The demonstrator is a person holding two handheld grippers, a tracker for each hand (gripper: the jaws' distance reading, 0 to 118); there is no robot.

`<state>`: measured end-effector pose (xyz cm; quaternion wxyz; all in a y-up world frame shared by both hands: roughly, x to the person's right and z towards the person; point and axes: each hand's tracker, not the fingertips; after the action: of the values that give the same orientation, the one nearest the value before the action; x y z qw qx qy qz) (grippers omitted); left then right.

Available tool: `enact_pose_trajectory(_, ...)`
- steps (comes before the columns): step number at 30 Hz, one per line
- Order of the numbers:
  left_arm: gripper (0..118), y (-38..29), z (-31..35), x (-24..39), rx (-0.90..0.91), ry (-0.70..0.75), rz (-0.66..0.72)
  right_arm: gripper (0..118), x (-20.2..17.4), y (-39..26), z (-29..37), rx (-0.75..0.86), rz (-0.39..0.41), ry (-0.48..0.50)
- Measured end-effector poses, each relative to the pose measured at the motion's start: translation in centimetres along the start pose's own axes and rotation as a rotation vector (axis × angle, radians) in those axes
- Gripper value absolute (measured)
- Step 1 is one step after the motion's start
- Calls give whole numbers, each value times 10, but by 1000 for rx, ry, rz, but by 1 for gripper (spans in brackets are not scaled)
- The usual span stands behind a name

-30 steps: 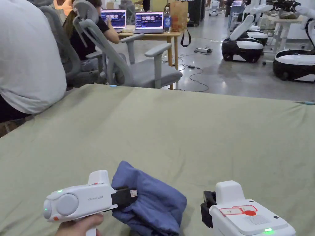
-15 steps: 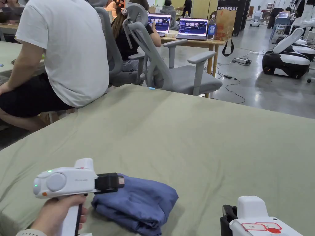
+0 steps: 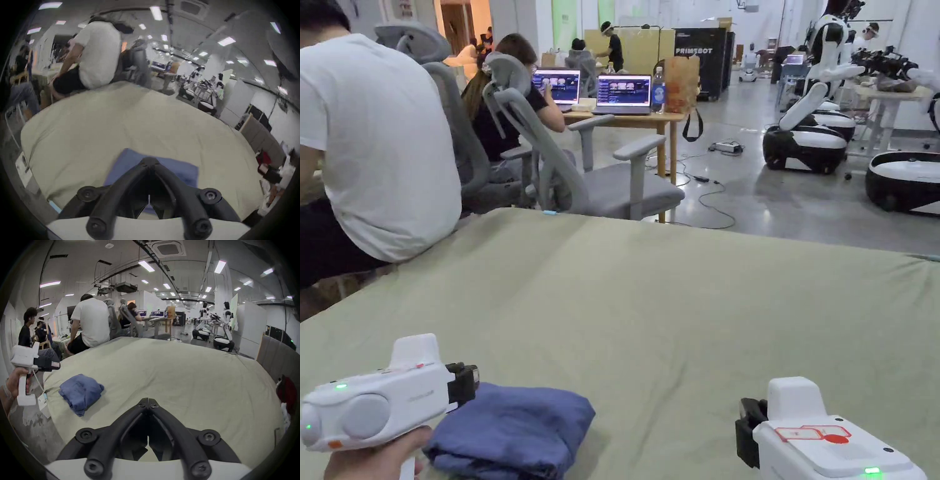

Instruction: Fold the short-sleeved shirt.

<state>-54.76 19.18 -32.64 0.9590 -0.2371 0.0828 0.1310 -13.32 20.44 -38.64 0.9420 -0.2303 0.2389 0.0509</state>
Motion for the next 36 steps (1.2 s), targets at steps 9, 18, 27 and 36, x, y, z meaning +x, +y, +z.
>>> enact_pose_trajectory(9,0,-5,39,239,221,-175,-263,0,117,20,94,126,58,-299)
enact_pose_trajectory(18,0,-13,95,340,311,-238,-287,0,176,35,185,229,10,-387)
enact_pose_trajectory(27,0,-10,118,356,381,-231,-281,0,179,31,196,258,15,-363)
enact_pose_trajectory(36,118,-8,120,358,390,-254,-301,114,183,30,202,316,-56,-330)
